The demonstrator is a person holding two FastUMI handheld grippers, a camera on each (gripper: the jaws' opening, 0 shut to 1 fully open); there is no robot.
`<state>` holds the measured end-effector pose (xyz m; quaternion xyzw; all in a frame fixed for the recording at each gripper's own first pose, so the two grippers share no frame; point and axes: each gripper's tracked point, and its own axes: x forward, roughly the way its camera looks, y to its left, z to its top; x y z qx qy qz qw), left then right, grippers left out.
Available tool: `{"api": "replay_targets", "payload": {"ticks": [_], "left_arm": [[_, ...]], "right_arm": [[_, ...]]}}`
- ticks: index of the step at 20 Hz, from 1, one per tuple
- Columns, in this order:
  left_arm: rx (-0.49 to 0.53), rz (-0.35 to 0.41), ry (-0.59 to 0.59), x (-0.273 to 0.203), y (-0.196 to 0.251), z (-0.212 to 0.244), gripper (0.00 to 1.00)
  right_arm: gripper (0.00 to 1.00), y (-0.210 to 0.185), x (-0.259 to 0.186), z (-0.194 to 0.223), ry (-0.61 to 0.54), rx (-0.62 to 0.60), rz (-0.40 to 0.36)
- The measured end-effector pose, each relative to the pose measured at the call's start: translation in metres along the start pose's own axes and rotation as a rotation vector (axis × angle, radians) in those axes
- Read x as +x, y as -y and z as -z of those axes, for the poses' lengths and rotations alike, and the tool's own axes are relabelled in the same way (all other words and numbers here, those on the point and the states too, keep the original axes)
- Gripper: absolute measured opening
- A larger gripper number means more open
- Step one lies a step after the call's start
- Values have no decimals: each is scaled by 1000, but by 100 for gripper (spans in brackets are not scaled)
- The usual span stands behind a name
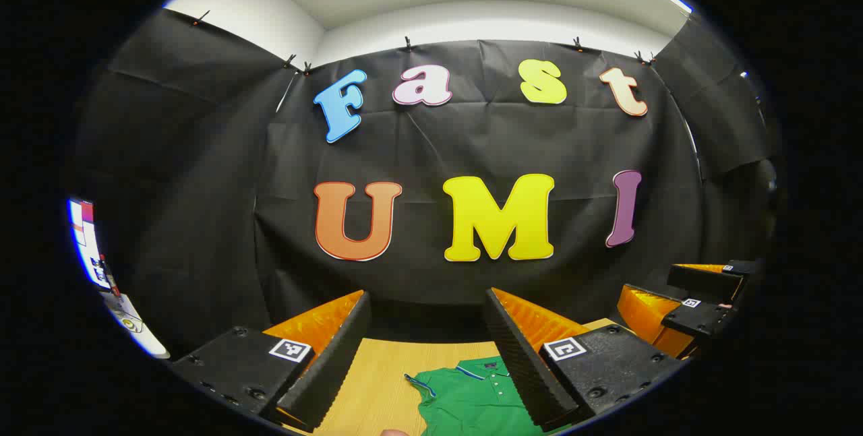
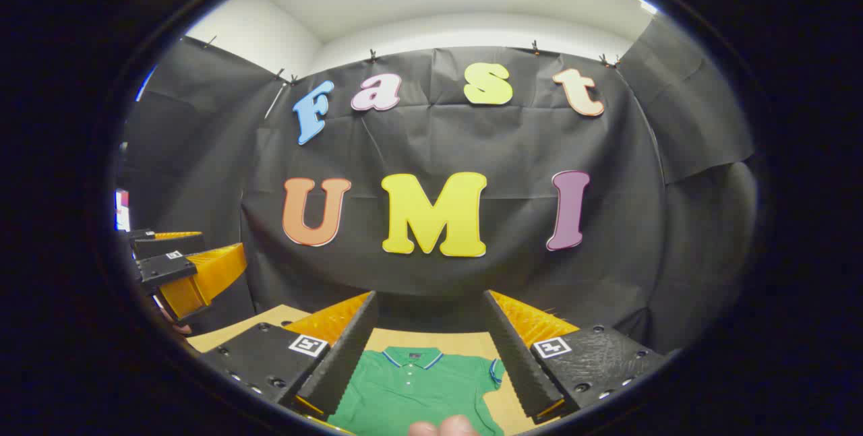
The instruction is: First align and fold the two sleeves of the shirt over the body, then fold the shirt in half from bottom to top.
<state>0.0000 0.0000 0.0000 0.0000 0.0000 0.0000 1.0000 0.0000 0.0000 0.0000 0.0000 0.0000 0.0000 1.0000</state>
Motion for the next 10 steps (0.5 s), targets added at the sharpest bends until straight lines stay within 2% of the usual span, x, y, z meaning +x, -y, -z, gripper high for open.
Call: {"api": "replay_targets", "payload": {"ticks": [10], "left_arm": [[13, 9, -7, 17, 2, -2, 100]], "right_arm": [[95, 12, 17, 0, 1, 4, 23]]}}
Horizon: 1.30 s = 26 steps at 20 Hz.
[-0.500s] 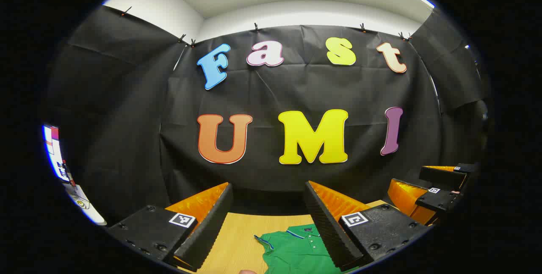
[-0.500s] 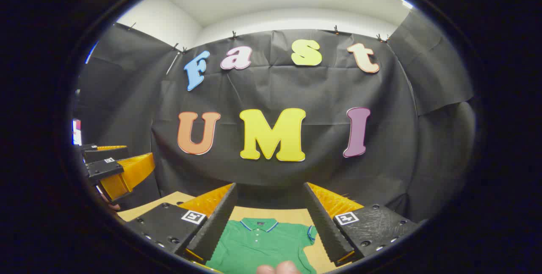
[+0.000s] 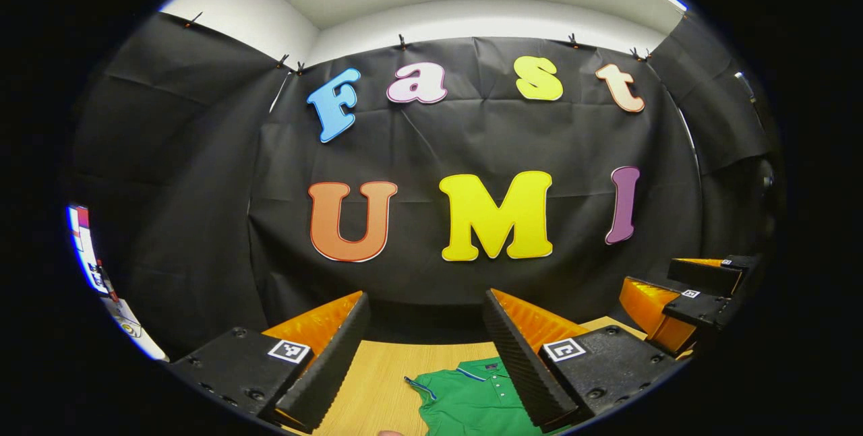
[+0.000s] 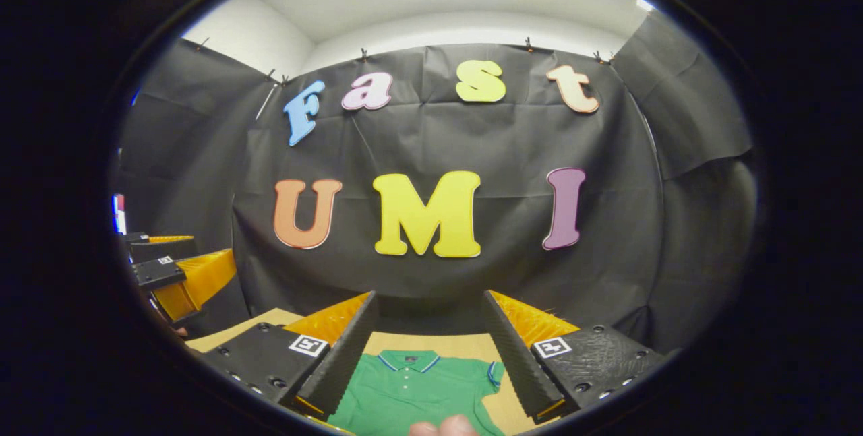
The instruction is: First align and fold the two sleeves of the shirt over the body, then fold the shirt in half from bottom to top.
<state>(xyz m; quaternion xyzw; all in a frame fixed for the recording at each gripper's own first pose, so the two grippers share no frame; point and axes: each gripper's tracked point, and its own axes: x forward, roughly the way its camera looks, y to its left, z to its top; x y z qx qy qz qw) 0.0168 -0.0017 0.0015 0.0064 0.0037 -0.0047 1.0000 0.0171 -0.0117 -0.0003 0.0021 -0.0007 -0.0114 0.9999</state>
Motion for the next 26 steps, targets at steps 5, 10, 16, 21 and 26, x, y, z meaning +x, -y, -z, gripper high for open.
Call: {"api": "replay_targets", "payload": {"ticks": [5, 10, 16, 21, 26], "left_arm": [[2, 4, -2, 6, 7, 1, 100], [3, 7, -1, 8, 13, 2, 100], [-2, 39, -17, 12, 30, 11, 100], [-7, 49, -37, 17, 42, 19, 100], [2, 33, -39, 23, 42, 21, 100]], "right_arm": [[95, 9, 3, -1, 1, 1, 6], [96, 19, 9, 3, -21, -2, 8], [96, 42, 12, 15, -59, -18, 33], [96, 60, 22, 40, -128, -44, 42], [95, 67, 39, 76, -226, -61, 1]]}}
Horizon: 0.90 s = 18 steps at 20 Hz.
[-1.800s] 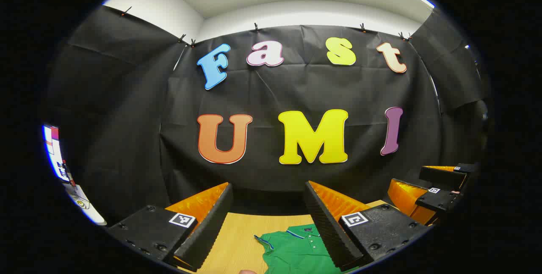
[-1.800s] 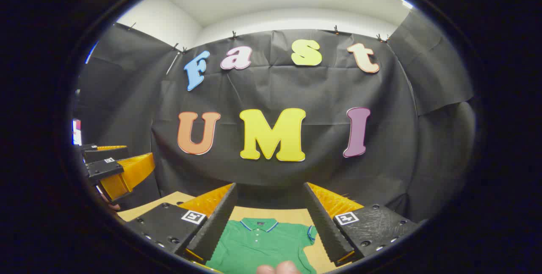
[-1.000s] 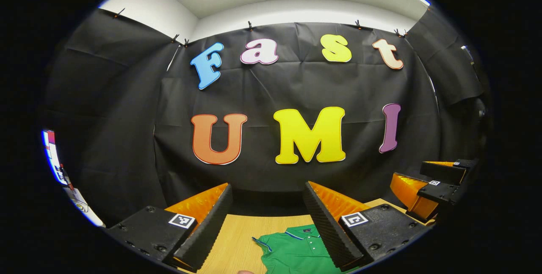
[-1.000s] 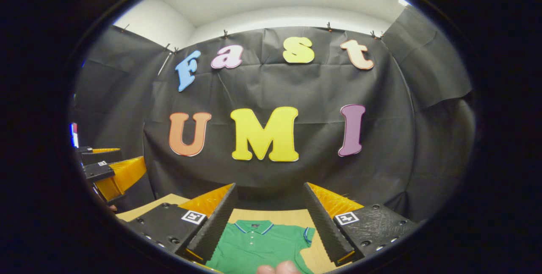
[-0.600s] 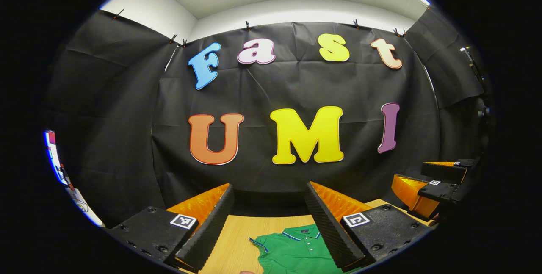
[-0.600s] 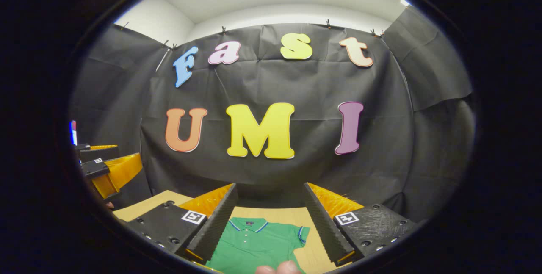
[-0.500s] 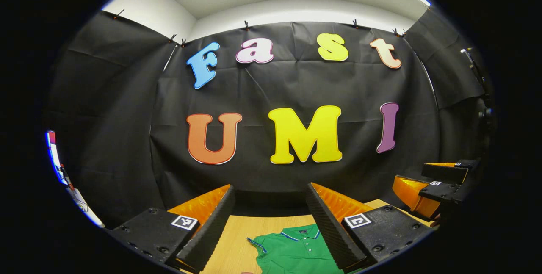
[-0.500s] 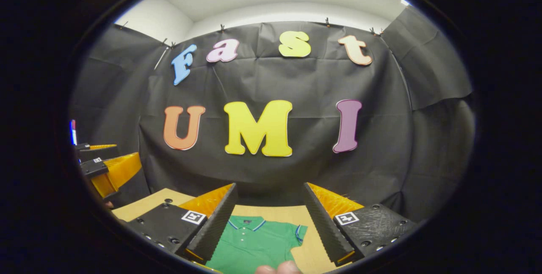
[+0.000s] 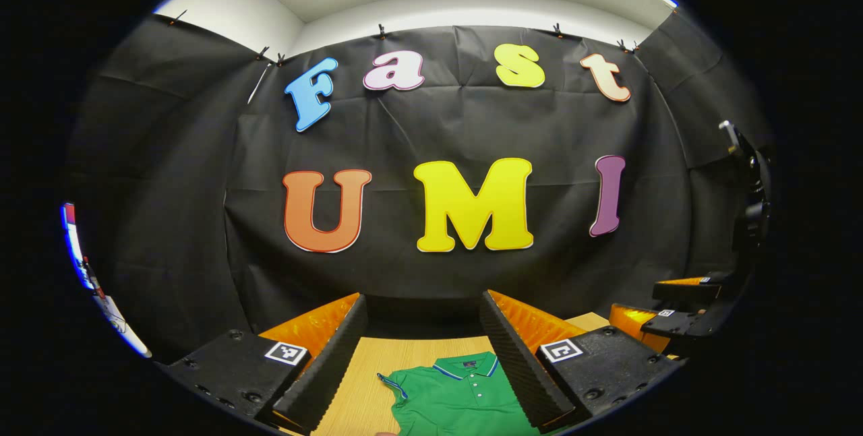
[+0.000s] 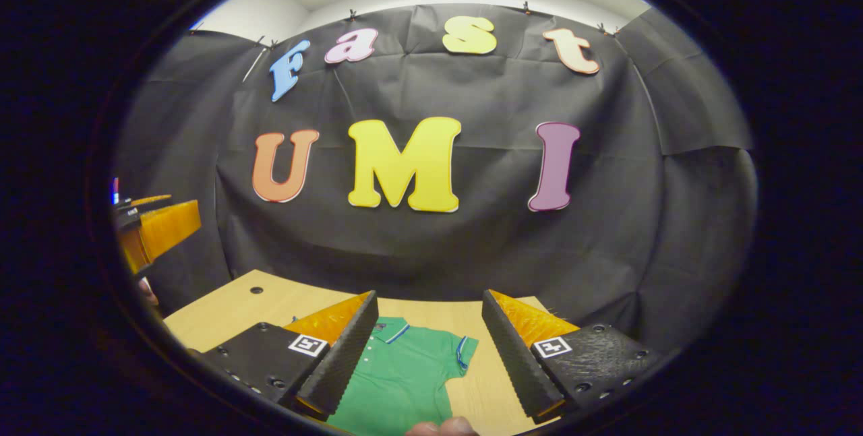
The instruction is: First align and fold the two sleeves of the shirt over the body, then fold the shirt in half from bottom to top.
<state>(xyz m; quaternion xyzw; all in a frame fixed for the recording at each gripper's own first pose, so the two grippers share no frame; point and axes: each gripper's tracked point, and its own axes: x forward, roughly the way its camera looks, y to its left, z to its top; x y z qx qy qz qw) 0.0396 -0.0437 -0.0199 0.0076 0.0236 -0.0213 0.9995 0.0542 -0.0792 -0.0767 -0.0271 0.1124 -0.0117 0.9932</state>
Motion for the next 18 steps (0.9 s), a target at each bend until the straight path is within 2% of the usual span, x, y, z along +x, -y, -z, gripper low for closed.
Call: {"api": "replay_targets", "payload": {"ticks": [6, 11, 18], "left_arm": [[-11, -36, -25, 2, -7, 4, 100], [-22, -69, -41, 8, -13, 6, 100], [-9, -110, -81, 20, -19, 14, 100]], "right_arm": [[97, 10, 38, 56, -145, -29, -40], [95, 32, 78, 105, -292, -24, -39], [95, 61, 148, 169, -438, -4, -6]]}}
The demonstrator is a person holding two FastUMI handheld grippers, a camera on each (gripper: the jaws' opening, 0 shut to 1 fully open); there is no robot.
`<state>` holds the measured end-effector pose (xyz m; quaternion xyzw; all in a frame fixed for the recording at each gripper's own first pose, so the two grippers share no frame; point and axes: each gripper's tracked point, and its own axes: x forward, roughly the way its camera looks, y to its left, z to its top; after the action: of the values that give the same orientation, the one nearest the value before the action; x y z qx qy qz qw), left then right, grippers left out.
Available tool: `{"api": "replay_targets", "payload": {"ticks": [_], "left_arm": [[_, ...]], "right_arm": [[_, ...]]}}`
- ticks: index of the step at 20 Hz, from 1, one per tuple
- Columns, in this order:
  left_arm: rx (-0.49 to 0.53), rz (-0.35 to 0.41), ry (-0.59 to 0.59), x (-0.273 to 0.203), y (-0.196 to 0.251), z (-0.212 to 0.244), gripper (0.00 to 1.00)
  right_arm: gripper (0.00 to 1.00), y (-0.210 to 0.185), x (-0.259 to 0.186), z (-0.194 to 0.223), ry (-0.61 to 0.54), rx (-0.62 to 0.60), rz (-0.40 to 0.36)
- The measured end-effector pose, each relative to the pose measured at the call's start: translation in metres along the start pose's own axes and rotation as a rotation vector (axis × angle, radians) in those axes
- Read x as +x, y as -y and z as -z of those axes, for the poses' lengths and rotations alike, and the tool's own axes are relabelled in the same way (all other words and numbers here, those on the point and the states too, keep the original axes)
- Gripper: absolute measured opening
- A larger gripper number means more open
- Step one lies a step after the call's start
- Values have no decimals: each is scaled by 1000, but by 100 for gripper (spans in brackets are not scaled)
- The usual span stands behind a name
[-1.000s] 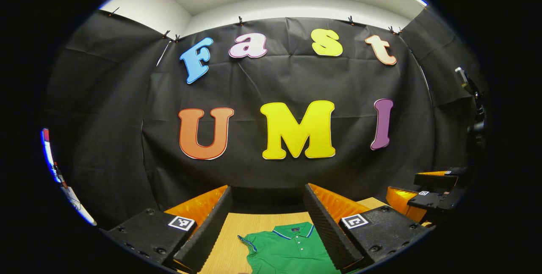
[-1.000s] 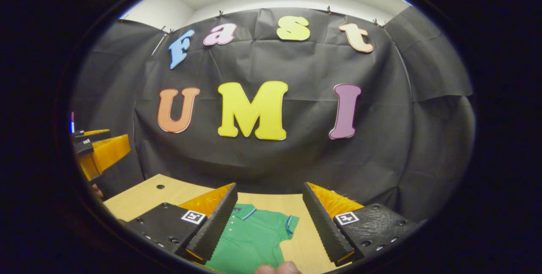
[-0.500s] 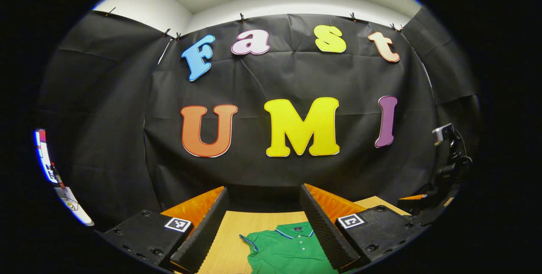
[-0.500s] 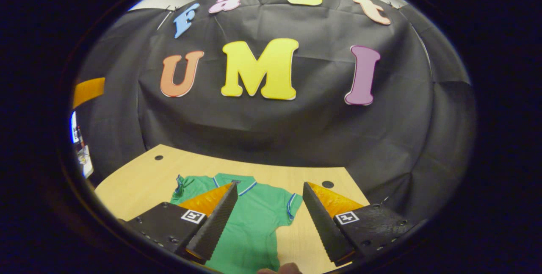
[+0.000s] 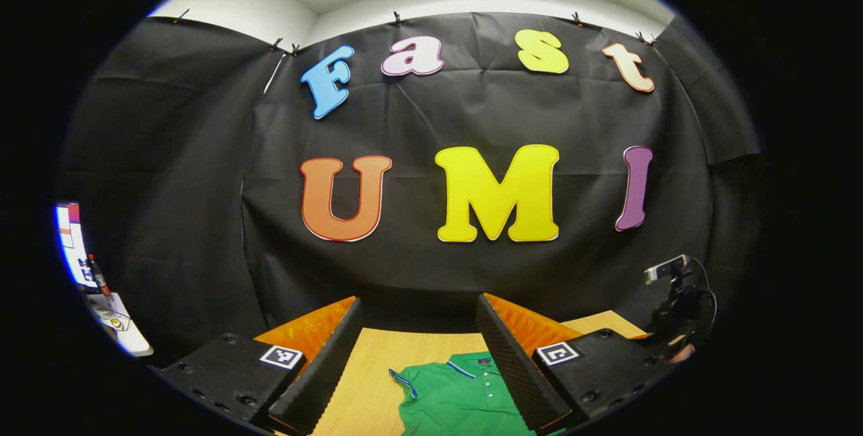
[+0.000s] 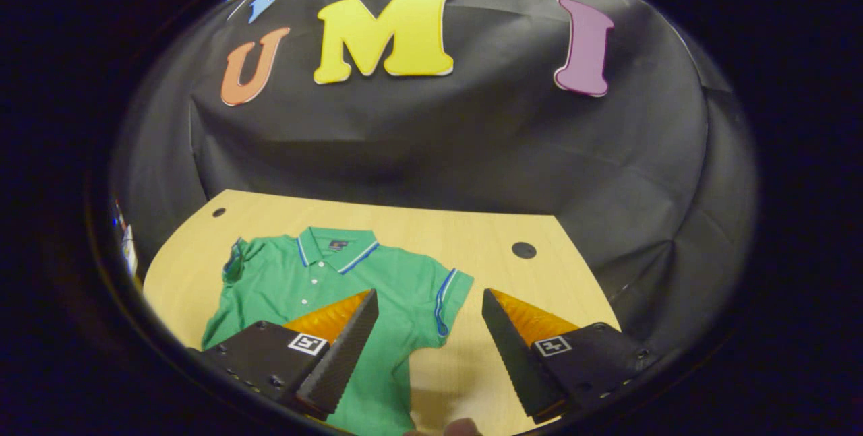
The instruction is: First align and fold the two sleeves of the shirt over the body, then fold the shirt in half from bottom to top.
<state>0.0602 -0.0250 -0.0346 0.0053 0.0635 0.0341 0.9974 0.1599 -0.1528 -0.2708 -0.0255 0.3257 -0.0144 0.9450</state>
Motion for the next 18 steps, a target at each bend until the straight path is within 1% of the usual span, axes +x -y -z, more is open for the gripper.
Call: {"api": "replay_targets", "payload": {"ticks": [5, 6, 7, 8, 10, 12, 14, 16, 17, 18], "left_arm": [[10, -21, -20, 6, 2, 2, 100], [13, -26, -24, 7, 2, 3, 100], [19, -33, -28, 7, 1, 2, 100], [22, -38, -31, 7, 1, 3, 100], [25, -44, -42, 9, 2, 6, 100], [28, -49, -55, 9, 2, 9, 100], [34, -52, -64, 11, 2, 11, 100], [42, -52, -63, 12, 2, 9, 100], [45, -53, -62, 12, 1, 9, 100], [44, -54, -62, 12, 1, 9, 100]], "right_arm": [[97, 10, 48, 29, -97, -3, -6], [95, 11, 56, 35, -114, -6, -5], [97, 13, 64, 41, -133, -9, 3], [95, 14, 72, 50, -155, -9, -1], [95, 15, 85, 61, -195, -3, -10], [91, 16, 93, 70, -224, 2, -19], [77, 15, 101, 79, -261, -8, -22], [48, 18, 106, 83, -288, -3, -14], [29, 18, 110, 82, -284, 5, -2], [17, 22, 110, 82, -281, 11, 10]]}}
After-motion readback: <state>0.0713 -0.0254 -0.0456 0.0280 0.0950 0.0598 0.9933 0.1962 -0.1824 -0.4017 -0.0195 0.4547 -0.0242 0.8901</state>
